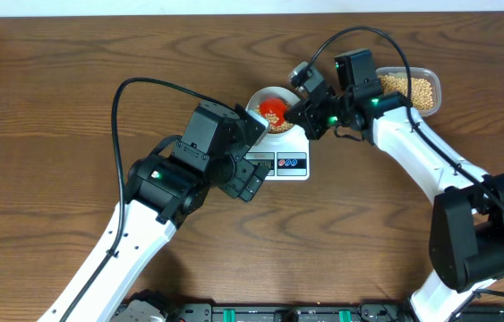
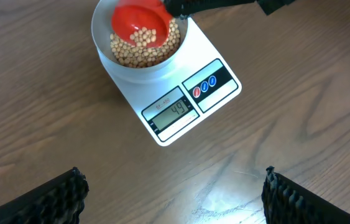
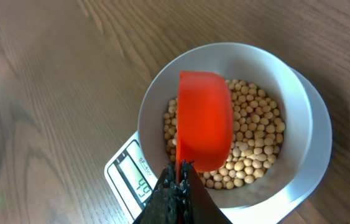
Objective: Scoop item into bowl and weigh 50g on scale
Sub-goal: 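Hold the scoop above the bowl while the scale reading settles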
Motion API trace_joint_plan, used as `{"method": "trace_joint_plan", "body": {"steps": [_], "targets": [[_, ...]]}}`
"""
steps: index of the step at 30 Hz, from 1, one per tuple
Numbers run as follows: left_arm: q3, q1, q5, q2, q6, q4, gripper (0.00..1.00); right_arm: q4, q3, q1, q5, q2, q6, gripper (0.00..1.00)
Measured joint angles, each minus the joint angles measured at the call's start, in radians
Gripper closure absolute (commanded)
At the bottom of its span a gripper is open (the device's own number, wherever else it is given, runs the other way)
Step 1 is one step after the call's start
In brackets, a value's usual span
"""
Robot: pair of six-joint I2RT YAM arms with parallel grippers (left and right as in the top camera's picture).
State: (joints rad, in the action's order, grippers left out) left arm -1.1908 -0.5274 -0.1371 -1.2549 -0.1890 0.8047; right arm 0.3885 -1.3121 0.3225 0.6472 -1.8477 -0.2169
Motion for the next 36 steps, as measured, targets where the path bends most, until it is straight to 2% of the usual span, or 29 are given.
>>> {"method": "trace_joint_plan", "body": {"steps": [8,36], "targets": [[0.0,0.0,0.0,0.0,0.0,0.0,0.08,-0.019,0.0,-0.029,0.057,0.0,0.025,0.99],[0.0,0.0,0.0,0.0,0.0,0.0,0.08,-0.019,0.0,-0.036,0.072,0.0,0.029,0.99]]}}
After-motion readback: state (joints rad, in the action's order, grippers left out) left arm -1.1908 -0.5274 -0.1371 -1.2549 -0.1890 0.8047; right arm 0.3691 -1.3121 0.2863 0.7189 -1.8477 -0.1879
